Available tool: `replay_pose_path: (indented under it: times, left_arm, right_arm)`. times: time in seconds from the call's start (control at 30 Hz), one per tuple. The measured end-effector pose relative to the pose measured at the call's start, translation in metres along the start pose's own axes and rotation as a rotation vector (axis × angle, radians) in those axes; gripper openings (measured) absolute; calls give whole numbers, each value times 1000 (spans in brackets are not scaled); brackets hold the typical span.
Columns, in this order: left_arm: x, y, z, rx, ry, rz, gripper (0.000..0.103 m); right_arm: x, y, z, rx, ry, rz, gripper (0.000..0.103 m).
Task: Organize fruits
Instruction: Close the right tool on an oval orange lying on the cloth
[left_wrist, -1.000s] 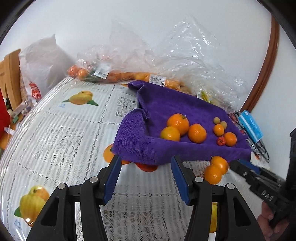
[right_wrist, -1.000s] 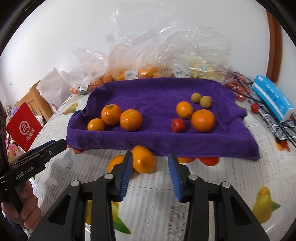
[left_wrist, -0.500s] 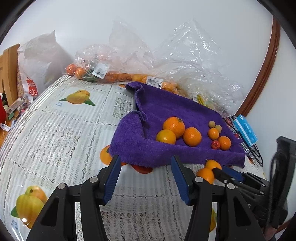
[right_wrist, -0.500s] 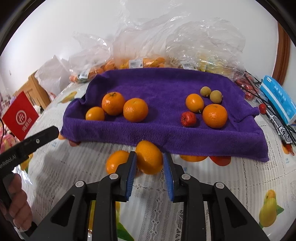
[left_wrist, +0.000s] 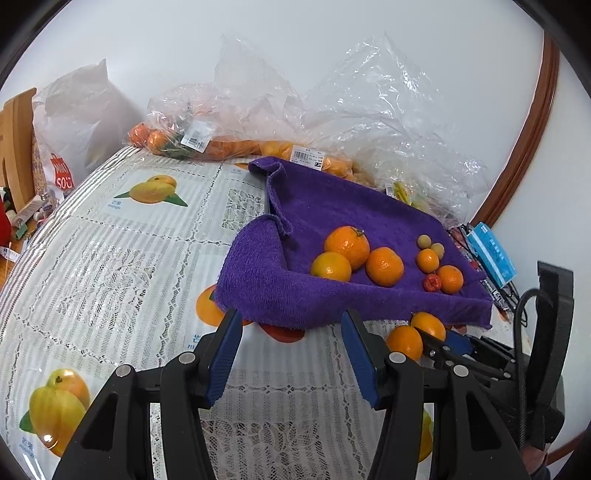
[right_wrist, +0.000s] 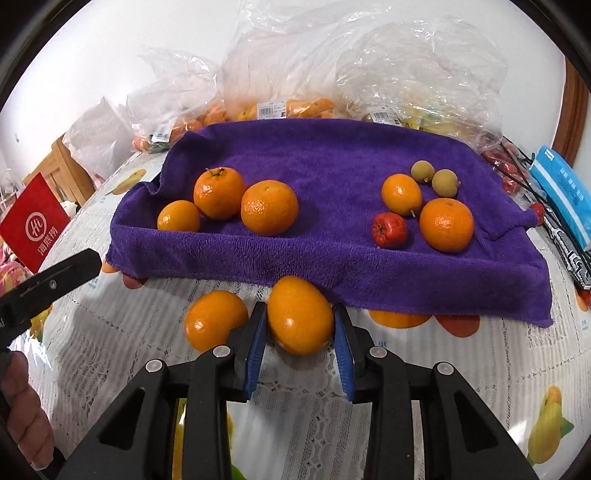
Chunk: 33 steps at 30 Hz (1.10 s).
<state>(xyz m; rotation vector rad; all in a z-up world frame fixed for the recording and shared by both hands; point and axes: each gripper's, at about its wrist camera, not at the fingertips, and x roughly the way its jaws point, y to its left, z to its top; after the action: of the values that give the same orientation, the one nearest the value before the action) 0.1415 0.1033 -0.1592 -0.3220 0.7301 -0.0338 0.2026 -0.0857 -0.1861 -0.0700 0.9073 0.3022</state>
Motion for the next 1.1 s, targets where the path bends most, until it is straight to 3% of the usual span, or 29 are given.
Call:
replay_pose_path:
  times: [0.4, 0.7, 1.1]
  left_arm:
    - [8, -7, -3, 40, 14, 49, 54]
    - [11, -10, -4, 62, 19, 72, 54]
    - [15, -12, -6, 70, 55, 50, 53]
  right_arm:
    - [-1, -6, 0, 39, -5, 35, 35]
    - [-1, -3, 0, 22, -1, 15, 35]
    - [-1, 1, 0, -2, 4, 4, 36]
